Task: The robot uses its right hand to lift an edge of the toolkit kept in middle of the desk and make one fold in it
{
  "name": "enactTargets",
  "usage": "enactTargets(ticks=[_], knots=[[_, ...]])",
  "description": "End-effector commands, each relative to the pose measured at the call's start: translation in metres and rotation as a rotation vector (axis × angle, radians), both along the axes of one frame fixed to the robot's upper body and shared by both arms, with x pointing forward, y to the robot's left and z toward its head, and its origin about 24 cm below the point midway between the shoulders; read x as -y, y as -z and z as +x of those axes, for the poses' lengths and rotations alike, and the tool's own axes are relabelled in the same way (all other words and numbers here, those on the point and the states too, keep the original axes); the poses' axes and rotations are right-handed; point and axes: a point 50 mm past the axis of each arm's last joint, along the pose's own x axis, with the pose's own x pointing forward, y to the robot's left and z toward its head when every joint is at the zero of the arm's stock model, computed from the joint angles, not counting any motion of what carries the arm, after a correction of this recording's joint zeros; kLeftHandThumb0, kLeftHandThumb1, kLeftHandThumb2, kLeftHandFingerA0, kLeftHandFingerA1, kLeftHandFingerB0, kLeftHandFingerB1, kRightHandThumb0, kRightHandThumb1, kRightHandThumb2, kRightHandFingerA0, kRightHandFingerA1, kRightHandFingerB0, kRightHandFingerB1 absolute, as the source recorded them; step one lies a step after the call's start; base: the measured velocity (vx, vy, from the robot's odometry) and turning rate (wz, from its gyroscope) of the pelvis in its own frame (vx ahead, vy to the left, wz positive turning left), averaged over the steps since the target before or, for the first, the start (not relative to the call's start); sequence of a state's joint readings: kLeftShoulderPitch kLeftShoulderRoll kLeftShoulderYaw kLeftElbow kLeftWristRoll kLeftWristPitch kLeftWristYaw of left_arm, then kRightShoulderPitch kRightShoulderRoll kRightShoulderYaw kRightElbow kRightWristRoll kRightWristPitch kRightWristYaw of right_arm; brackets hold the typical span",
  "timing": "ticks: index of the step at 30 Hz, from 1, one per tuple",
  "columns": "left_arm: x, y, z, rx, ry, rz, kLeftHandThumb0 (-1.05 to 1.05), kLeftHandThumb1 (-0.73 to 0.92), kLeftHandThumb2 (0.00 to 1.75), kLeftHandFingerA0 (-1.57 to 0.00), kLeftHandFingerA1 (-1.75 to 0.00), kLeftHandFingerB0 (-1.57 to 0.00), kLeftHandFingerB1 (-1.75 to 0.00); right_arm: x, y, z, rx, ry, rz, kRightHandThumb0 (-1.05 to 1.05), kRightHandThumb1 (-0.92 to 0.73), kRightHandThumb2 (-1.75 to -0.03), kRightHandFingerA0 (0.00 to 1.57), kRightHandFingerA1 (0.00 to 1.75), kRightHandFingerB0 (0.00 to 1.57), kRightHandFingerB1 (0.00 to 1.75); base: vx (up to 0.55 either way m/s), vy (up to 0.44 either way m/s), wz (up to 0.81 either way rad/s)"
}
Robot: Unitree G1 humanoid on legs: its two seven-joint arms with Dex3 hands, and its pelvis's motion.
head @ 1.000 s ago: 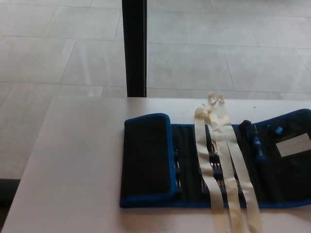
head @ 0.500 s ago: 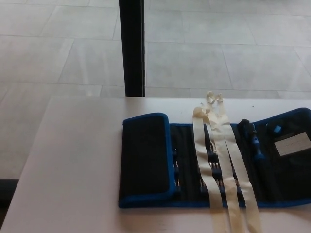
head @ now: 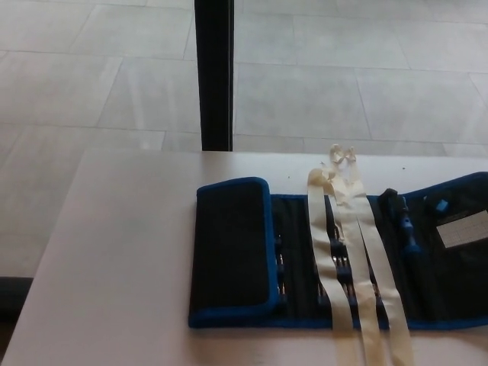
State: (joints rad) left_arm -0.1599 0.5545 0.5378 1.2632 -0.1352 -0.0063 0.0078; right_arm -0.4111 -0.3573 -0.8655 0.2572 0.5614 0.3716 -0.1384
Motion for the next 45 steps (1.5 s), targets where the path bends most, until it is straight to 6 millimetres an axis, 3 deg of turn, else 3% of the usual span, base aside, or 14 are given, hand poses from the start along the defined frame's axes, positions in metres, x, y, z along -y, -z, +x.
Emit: enactTargets(ticks=[1, 3, 4, 10, 11, 12, 17, 19, 20, 39, 40, 41, 42, 45], knots=[[-0.007, -0.004, -0.007, 0.010, -0.052, -0.016, -0.54, 0.42, 0.84, -0.63, -0.75, -0.44, -0.62, -0.035, 0.036, 0.007, -0.155, -0.254, 0.003, -0.56, -0.73, -0.62, 0.45, 0.45, 0.30, 0.35, 0.00, 0.000, 0.00], [-0.008, -0.005, -0.007, 0.014, -0.056, -0.018, -0.55, 0.42, 0.84, -0.64, -0.76, -0.45, -0.62, -0.039, 0.045, 0.009, -0.207, -0.282, -0.014, -0.55, -0.75, -0.62, 0.43, 0.45, 0.29, 0.35, 0.00, 0.000, 0.00], [-0.008, -0.005, -0.007, 0.003, -0.047, -0.010, -0.53, 0.57, 0.55, -0.66, -0.72, -0.50, -0.52, -0.041, 0.055, 0.011, -0.261, -0.304, -0.011, -0.55, -0.74, -0.62, 0.45, 0.45, 0.30, 0.35, 0.00, 0.000, 0.00], [-0.008, -0.006, -0.005, -0.008, -0.056, 0.000, -0.54, 0.57, 0.57, -0.68, -0.71, -0.46, -0.53, -0.042, 0.072, 0.014, -0.377, -0.377, -0.041, -0.58, -0.71, -0.62, 0.45, 0.47, 0.32, 0.37, 0.00, 0.000, 0.00], [-0.009, -0.007, -0.004, -0.006, -0.053, 0.001, -0.55, 0.43, 0.85, -0.64, -0.75, -0.43, -0.62, -0.042, 0.075, 0.012, -0.394, -0.390, -0.044, -0.56, -0.73, -0.61, 0.41, 0.46, 0.30, 0.36, 0.00, 0.000, 0.00], [-0.008, -0.007, -0.004, -0.002, -0.053, -0.002, -0.53, 0.57, 0.56, -0.67, -0.72, -0.48, -0.54, -0.043, 0.077, 0.011, -0.406, -0.403, -0.047, -0.55, -0.74, -0.61, 0.40, 0.45, 0.30, 0.36, 0.00, 0.000, 0.00], [-0.009, -0.007, -0.004, -0.022, -0.039, 0.009, -0.55, 0.58, 0.56, -0.67, -0.71, -0.49, -0.55, -0.047, 0.090, 0.012, -0.539, -0.477, -0.067, -0.54, -0.71, -0.61, 0.45, 0.45, 0.32, 0.37, 0.00, 0.000, 0.00], [-0.008, -0.007, -0.004, -0.019, -0.039, 0.006, -0.55, 0.42, 0.85, -0.63, -0.74, -0.47, -0.63, -0.047, 0.092, 0.011, -0.564, -0.478, -0.074, -0.54, -0.70, -0.61, 0.48, 0.47, 0.34, 0.38, 0.00, 0.000, 0.00], [-0.008, -0.007, -0.004, -0.022, -0.036, 0.008, -0.57, 0.58, 0.57, -0.68, -0.72, -0.51, -0.55, -0.047, 0.095, 0.010, -0.572, -0.482, -0.073, -0.51, -0.73, -0.61, 0.45, 0.47, 0.32, 0.38, 0.00, 0.000, 0.00], [-0.008, -0.006, -0.004, -0.028, -0.034, 0.005, -0.54, 0.57, 0.56, -0.69, -0.71, -0.51, -0.54, -0.056, 0.114, 0.014, -0.633, -0.496, -0.057, -0.56, -0.72, -0.59, 0.51, 0.49, 0.39, 0.40, 0.00, 0.000, 0.00], [-0.008, -0.006, -0.004, -0.028, -0.030, 0.007, -0.53, 0.58, 0.56, -0.69, -0.73, -0.50, -0.54, -0.058, 0.113, 0.016, -0.630, -0.527, -0.068, -0.56, -0.73, -0.62, 0.50, 0.49, 0.37, 0.40, 0.00, 0.000, 0.00], [-0.008, -0.006, -0.003, -0.029, -0.029, 0.007, -0.55, 0.43, 0.85, -0.65, -0.76, -0.46, -0.63, -0.062, 0.112, 0.018, -0.633, -0.535, -0.074, -0.60, -0.58, -0.91, 0.47, 0.59, 0.33, 0.52, 0.00, 0.000, 0.00], [-0.008, -0.007, -0.003, -0.026, -0.030, 0.006, -0.53, 0.58, 0.57, -0.65, -0.72, -0.48, -0.55, -0.066, 0.110, 0.022, -0.631, -0.549, -0.089, -0.57, -0.71, -0.61, 0.56, 0.50, 0.41, 0.41, 0.00, 0.000, 0.00], [-0.008, -0.007, -0.004, -0.031, -0.024, 0.006, -0.52, 0.59, 0.55, -0.67, -0.73, -0.50, -0.53, -0.074, 0.106, 0.028, -0.620, -0.573, -0.101, -0.56, -0.70, -0.61, 0.56, 0.49, 0.42, 0.41, 0.00, 0.000, 0.00]])
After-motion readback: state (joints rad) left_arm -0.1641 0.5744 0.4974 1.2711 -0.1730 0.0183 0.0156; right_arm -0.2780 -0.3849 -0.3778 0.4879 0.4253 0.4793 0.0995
